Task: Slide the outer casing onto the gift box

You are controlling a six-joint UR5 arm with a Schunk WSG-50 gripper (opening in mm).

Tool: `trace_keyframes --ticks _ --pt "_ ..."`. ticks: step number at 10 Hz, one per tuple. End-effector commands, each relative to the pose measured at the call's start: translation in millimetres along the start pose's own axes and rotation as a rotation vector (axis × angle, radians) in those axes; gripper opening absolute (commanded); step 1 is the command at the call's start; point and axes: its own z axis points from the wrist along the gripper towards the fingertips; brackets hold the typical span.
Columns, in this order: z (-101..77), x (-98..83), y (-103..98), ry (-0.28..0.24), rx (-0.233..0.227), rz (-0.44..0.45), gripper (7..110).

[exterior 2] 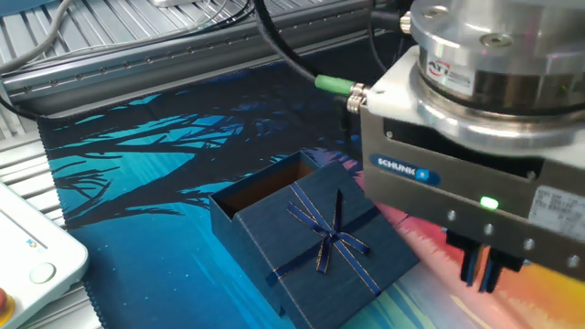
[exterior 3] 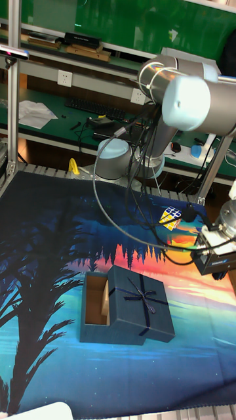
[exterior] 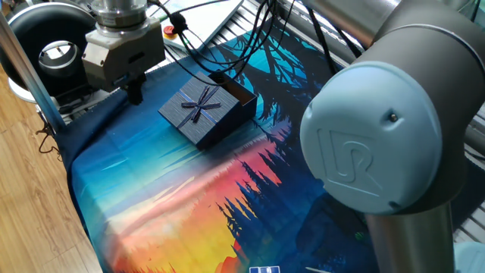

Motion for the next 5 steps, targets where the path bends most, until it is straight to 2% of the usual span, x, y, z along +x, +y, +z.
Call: trace_keyframes --ticks 1,2,5 --pt "25.7 -5.2 -7 0.004 0.043 -0.007 7" --pt "35.3 -6.7 -11 0.0 0.068 -0.005 7" --pt "62.3 -12.5 -17 -0.029 0.083 -0.026 7"
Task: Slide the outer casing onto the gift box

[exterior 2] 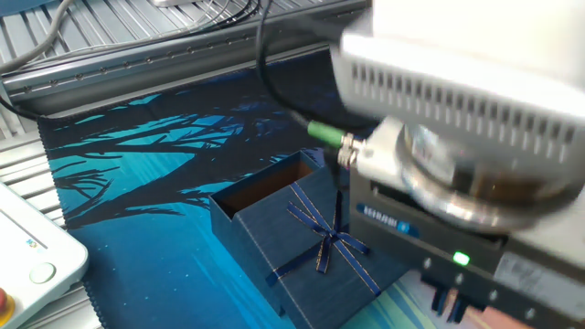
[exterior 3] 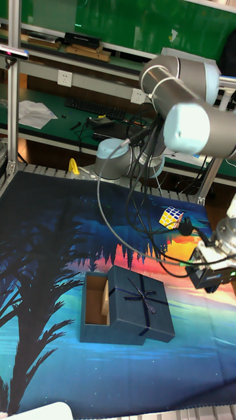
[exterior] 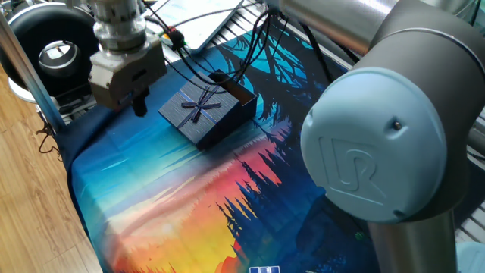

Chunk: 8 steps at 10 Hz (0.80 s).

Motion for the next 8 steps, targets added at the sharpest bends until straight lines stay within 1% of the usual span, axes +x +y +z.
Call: trace_keyframes --ticks 1,2,4,6,7,8 --pt "25.9 -4.2 -3 -0.021 0.021 -0.01 7" --pt "31.5 -4.5 -4 -0.022 0.031 -0.011 7" --pt "47.3 -9.2 -6 -0.046 0.048 -0.015 7" --pt "62.0 -12.0 -5 -0.064 0.055 -0.025 7" --pt "67.0 -16.2 -1 -0.088 0.033 0.023 7" --pt "69.3 -9.8 -4 -0.068 0.038 0.058 7"
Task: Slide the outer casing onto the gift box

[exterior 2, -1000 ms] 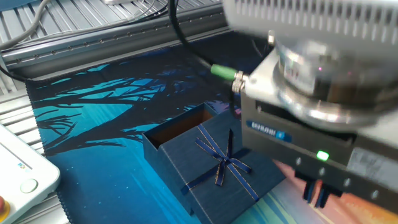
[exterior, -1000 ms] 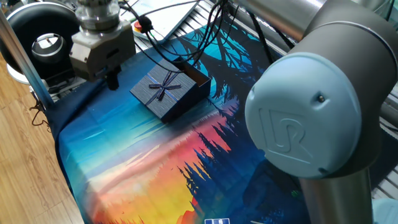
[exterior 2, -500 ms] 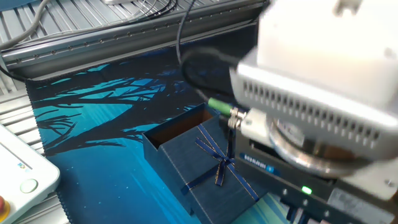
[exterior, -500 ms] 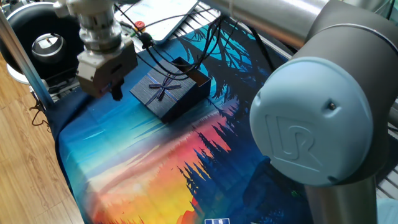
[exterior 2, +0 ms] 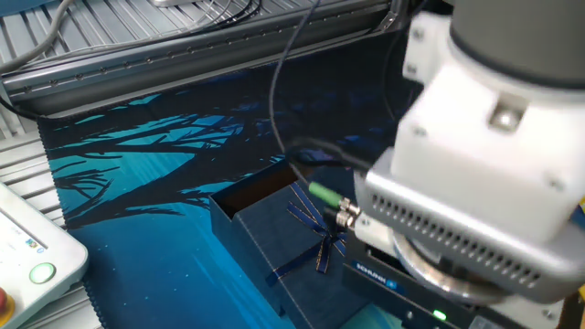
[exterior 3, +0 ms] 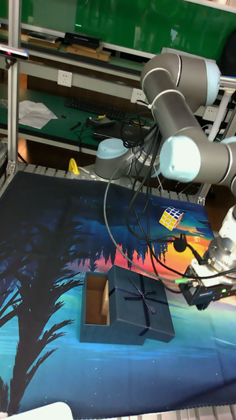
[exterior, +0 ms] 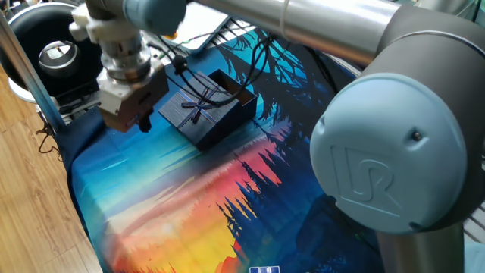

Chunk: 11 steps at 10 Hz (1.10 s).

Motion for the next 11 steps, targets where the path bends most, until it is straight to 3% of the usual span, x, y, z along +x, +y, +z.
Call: trace_keyframes --ticks 1,2,3,4,6,8,9,10,11 --pt "15.2 9.1 1 0.017 -0.008 0.084 7" --pt "16.9 14.3 3 0.034 -0.022 0.085 7" --pt "18.8 17.1 4 0.033 -0.031 0.227 7" --pt "19.2 16.8 -16 0.001 0.043 0.378 7" --pt "20.3 12.9 -22 -0.03 0.061 0.521 7" --pt "19.5 -2.1 -26 -0.097 0.05 0.673 7" --pt "18.8 -7.2 -23 -0.113 0.023 0.789 7" --pt "17.5 -20.3 -13 -0.142 -0.046 0.936 7" --pt "14.9 -31.0 -15 -0.182 -0.064 1.027 7"
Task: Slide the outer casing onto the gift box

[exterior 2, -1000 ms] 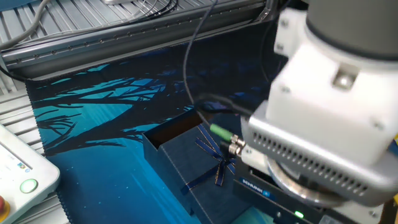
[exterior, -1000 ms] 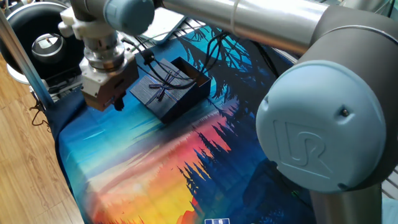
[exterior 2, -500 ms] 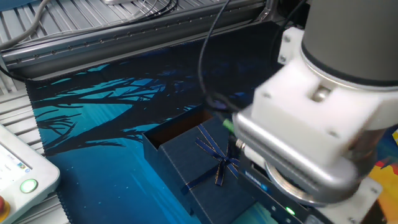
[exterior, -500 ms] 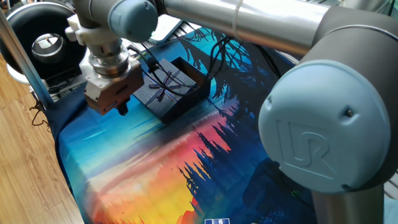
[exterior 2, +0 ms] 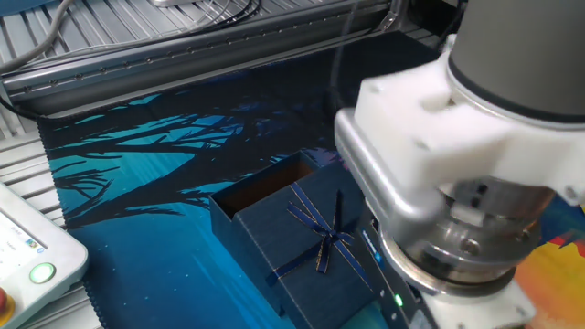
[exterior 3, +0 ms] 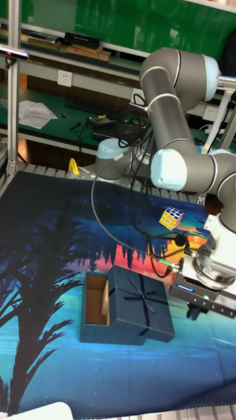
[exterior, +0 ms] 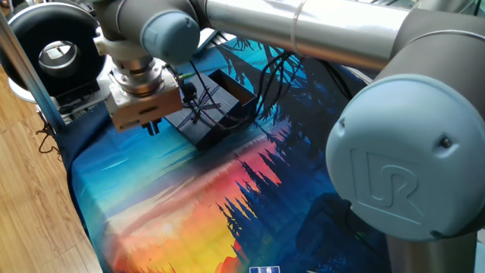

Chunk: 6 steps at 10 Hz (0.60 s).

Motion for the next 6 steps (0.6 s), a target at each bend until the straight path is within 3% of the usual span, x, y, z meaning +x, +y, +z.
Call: trace_keyframes --ticks 1,3,4,6 --pt "-3.7 -7.4 18 -0.012 -0.071 0.278 7" --pt "-2.5 -4.3 -6 -0.014 0.026 0.274 7" --pt "-2.9 -2.9 -10 -0.01 0.043 0.273 7" --pt "-2.2 16.6 -15 0.068 0.071 0.237 7"
